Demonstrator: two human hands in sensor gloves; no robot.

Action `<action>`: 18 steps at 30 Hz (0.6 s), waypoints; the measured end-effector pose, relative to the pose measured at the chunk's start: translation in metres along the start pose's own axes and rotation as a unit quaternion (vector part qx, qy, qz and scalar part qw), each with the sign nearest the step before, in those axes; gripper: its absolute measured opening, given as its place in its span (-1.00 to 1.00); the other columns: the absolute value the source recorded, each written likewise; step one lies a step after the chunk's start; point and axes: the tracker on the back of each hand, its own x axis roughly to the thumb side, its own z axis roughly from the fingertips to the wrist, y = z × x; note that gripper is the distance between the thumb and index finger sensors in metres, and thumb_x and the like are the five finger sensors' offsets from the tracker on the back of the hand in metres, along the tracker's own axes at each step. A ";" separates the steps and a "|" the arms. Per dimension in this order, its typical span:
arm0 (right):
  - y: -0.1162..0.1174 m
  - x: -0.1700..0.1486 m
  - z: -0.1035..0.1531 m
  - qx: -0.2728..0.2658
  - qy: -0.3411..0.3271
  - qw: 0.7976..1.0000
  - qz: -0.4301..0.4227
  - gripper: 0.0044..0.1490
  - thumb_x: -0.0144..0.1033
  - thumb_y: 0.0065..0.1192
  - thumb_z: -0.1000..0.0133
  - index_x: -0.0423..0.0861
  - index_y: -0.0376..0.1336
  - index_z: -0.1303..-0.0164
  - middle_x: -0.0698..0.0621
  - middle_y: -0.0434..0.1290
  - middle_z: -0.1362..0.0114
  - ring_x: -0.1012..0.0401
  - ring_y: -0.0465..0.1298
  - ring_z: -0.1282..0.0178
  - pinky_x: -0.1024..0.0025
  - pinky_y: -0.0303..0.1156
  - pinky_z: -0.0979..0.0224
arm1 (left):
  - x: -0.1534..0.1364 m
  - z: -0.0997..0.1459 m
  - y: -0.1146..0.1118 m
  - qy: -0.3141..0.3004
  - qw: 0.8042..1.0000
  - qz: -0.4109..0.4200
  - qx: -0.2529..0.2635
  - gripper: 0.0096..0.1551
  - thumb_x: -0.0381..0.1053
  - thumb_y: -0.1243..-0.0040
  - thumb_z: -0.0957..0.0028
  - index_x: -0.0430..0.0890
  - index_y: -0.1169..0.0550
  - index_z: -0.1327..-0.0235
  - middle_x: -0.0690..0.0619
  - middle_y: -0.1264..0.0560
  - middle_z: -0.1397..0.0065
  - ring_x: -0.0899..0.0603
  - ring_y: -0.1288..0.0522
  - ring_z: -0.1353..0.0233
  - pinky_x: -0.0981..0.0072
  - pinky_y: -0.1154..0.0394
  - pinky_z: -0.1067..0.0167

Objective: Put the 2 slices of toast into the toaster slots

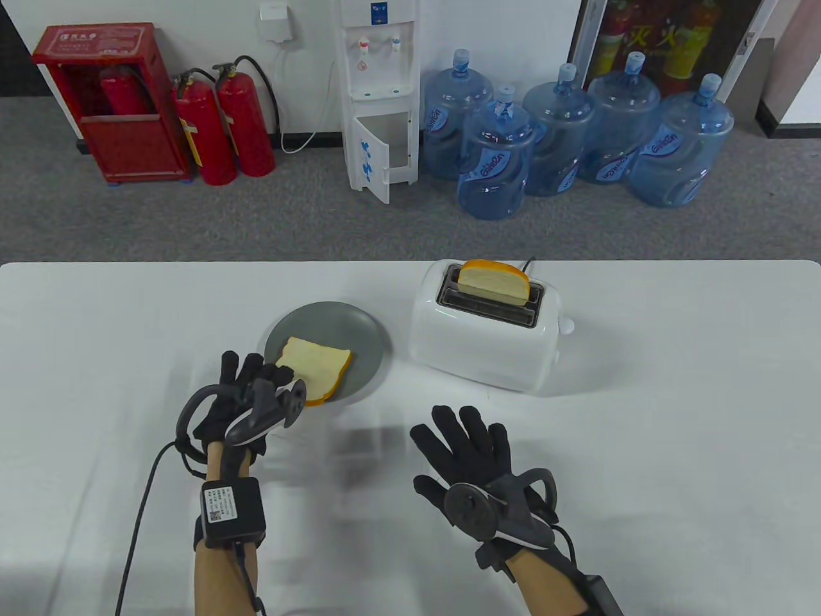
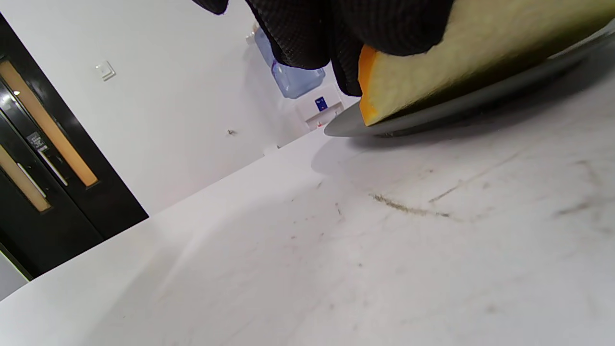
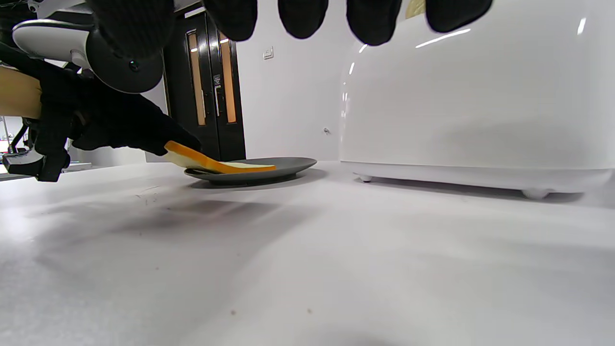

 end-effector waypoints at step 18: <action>0.000 -0.002 0.000 0.002 0.004 1.000 0.006 -0.09 0.32 -0.10 -0.42 0.19 -0.18 -0.93 -0.09 -0.21 -0.98 -0.24 -0.06 -0.89 -0.44 -0.04 -0.70 | 0.000 0.000 0.029 0.027 0.995 0.058 0.070 -0.44 -0.03 -0.05 -0.15 0.39 -0.40 -0.43 0.37 -0.48 -0.53 0.03 -0.35 -0.75 -0.03 -0.11 -0.65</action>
